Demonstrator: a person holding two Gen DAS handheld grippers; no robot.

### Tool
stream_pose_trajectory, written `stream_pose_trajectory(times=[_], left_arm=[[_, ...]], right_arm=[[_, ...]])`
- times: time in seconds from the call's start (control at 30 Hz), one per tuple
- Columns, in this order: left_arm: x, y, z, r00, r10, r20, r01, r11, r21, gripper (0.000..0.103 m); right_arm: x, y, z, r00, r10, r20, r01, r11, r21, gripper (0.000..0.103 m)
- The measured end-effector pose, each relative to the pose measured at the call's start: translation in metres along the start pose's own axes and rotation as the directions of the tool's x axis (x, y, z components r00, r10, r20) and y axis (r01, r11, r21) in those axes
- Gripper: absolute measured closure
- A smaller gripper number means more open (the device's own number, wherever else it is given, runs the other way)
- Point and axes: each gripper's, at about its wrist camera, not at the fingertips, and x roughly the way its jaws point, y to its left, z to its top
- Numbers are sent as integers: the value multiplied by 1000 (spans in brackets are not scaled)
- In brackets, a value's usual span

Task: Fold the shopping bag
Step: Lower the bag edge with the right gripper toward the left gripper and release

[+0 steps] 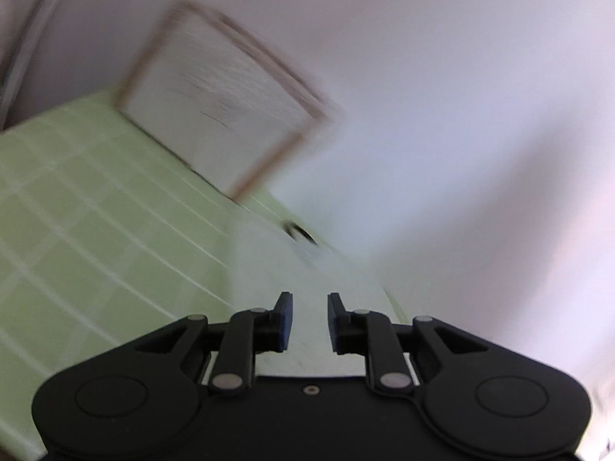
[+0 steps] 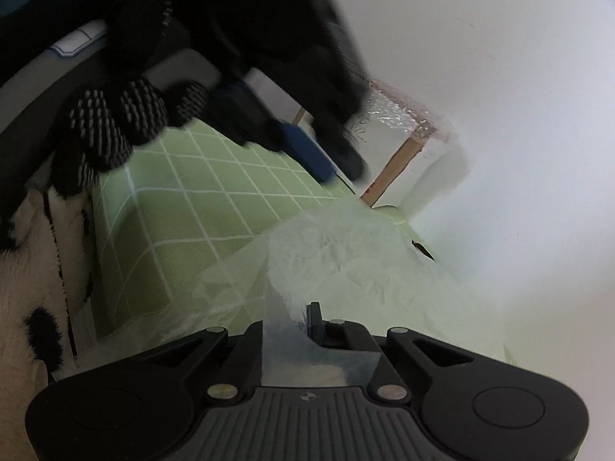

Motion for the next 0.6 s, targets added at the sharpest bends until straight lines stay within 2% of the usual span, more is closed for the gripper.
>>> stream_pose_trajectory(times=[0.03, 0.1, 0.17, 0.23, 0.3, 0.37, 0.43, 0.53, 0.6], left_arm=[[8, -5, -4, 999, 4, -36, -3, 999, 36, 84], [23, -8, -14, 993, 62, -100, -53, 995, 85, 87], [30, -5, -21, 987, 103, -123, -90, 991, 101, 95], [31, -3, -21, 986, 112, -125, -99, 989, 108, 100], [31, -2, -21, 985, 118, -125, -103, 988, 118, 101], [31, -1, -21, 986, 115, -121, -101, 988, 120, 101], [31, -2, -22, 986, 115, -120, -100, 987, 129, 101], [30, -5, -22, 986, 124, -114, -105, 981, 160, 101], [30, -6, -22, 985, 129, -113, -109, 980, 168, 101]], right_arm=[[-1, -2, 0, 1000, 6, -1, -6, 1000, 16, 102], [-2, -5, 0, 1000, 18, -3, -18, 999, 47, 102], [-3, -8, 1, 1000, 30, -5, -30, 996, 79, 101], [-5, -11, 1, 999, 42, -6, -41, 993, 110, 98], [-13, -19, -2, 999, 32, 8, -33, 988, 152, 86], [-26, -28, -5, 1000, 8, 30, -14, 980, 198, 62], [-40, -38, -10, 998, -23, 53, 10, 971, 238, 56], [-81, -48, -26, 990, -119, 80, 98, 969, 229, 47], [-110, -58, -38, 981, -176, 76, 152, 955, 253, 45]])
